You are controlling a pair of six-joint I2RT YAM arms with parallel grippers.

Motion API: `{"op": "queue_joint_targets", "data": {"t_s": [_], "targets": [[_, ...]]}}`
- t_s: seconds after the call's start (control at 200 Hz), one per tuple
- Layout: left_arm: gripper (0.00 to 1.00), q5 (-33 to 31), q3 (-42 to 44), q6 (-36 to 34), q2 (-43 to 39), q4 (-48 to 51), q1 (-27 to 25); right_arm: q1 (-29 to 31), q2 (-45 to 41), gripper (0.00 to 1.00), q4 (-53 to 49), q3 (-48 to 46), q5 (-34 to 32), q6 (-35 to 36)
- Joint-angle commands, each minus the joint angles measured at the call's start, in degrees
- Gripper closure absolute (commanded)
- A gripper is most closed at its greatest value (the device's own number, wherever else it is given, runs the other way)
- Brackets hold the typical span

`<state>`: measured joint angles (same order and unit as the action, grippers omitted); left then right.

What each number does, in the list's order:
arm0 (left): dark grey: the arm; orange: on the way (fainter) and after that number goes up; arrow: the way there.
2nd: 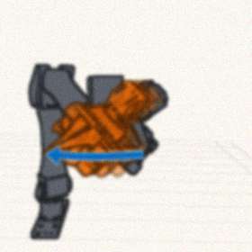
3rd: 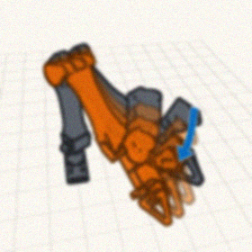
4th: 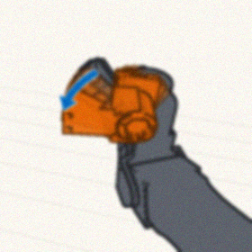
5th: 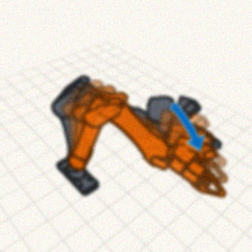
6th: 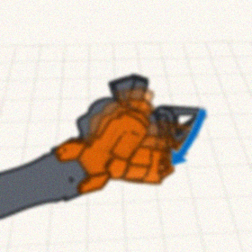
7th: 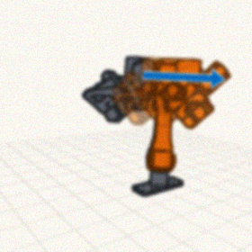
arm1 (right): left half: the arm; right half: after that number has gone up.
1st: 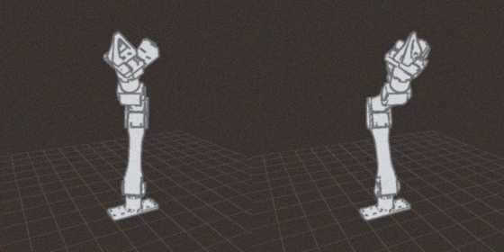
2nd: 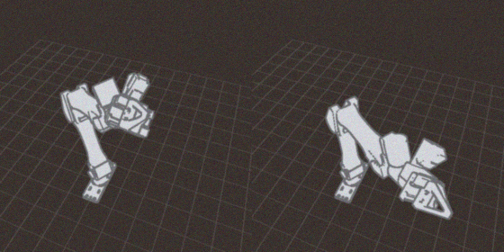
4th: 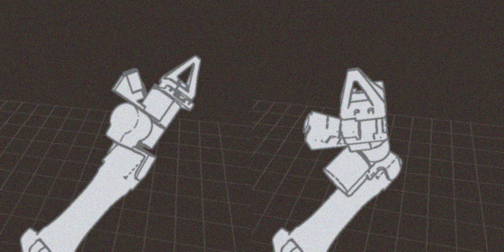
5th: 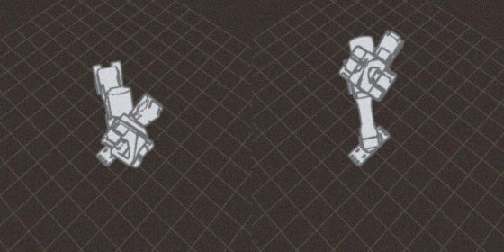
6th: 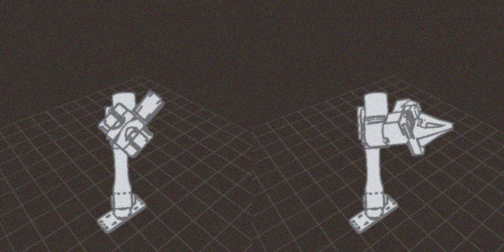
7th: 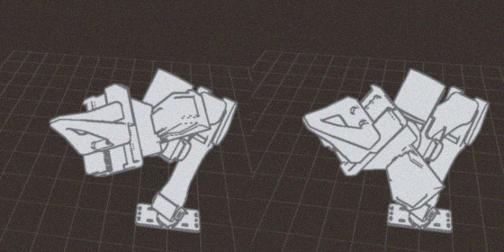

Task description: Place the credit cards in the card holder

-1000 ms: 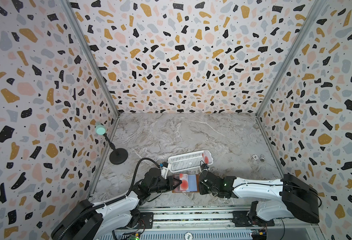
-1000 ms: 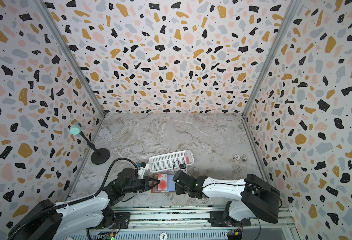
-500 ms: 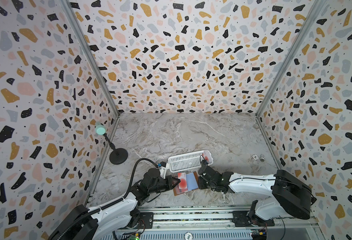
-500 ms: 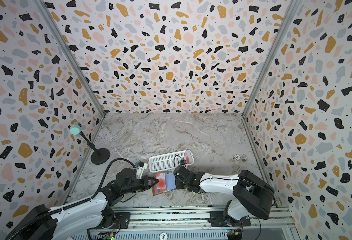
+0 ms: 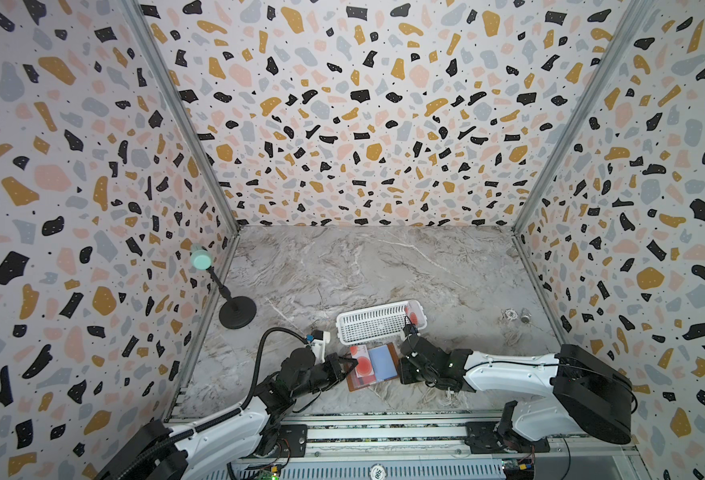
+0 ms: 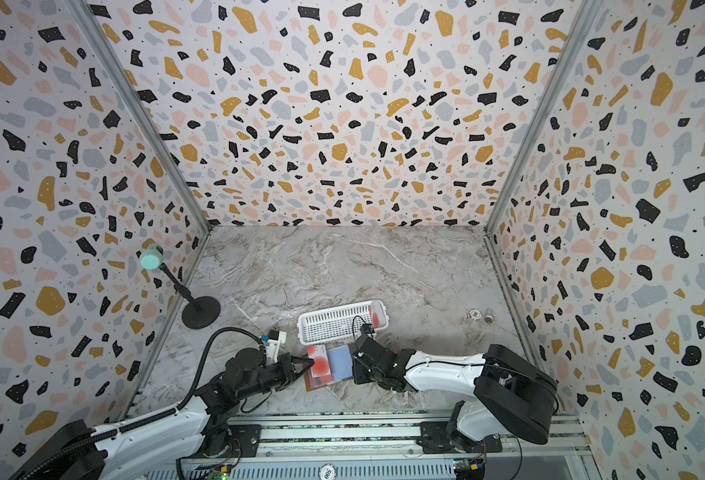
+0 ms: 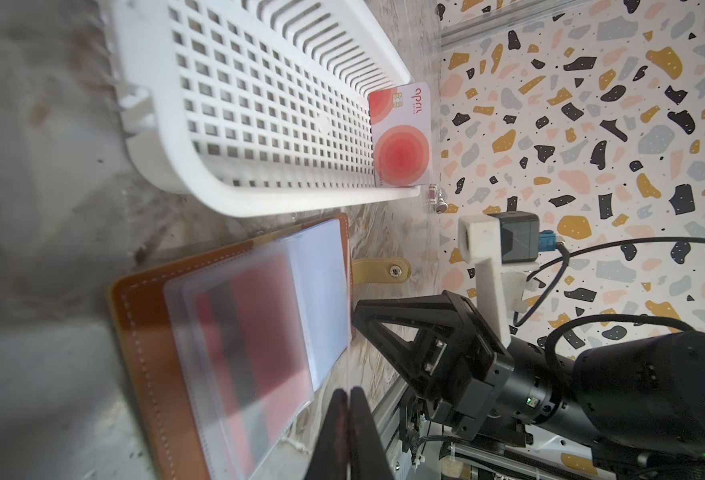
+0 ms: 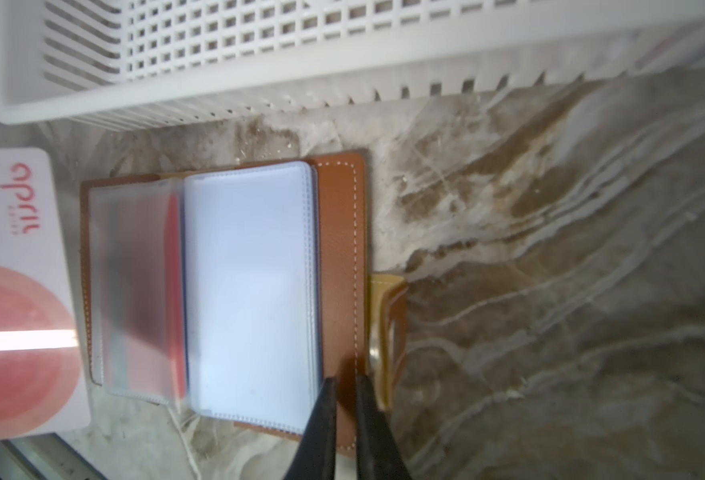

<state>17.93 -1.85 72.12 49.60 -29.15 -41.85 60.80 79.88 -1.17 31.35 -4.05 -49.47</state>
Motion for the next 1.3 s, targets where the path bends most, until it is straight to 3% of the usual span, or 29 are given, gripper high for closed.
{"op": "queue_joint_targets", "data": {"t_s": [0.0,0.35,0.726,1.291], "targets": [[0.93,-3.01,0.87,2.31,0.23,-3.96,-1.40,0.94,-1.41,0.87,1.21,-1.15,0.48,-1.65],[0.93,-3.16,-0.53,-0.64,5.31,-4.65,-2.82,1.97,-2.27,0.88,2.55,-2.79,0.09,-2.79],[0.94,2.39,-3.81,-7.63,11.89,-2.68,-0.79,1.96,-2.01,0.88,2.38,-2.97,-0.01,-2.82],[0.95,5.46,-3.23,-5.80,17.33,-6.94,2.22,2.01,-0.44,0.88,1.33,-1.65,0.14,-2.23]]}}
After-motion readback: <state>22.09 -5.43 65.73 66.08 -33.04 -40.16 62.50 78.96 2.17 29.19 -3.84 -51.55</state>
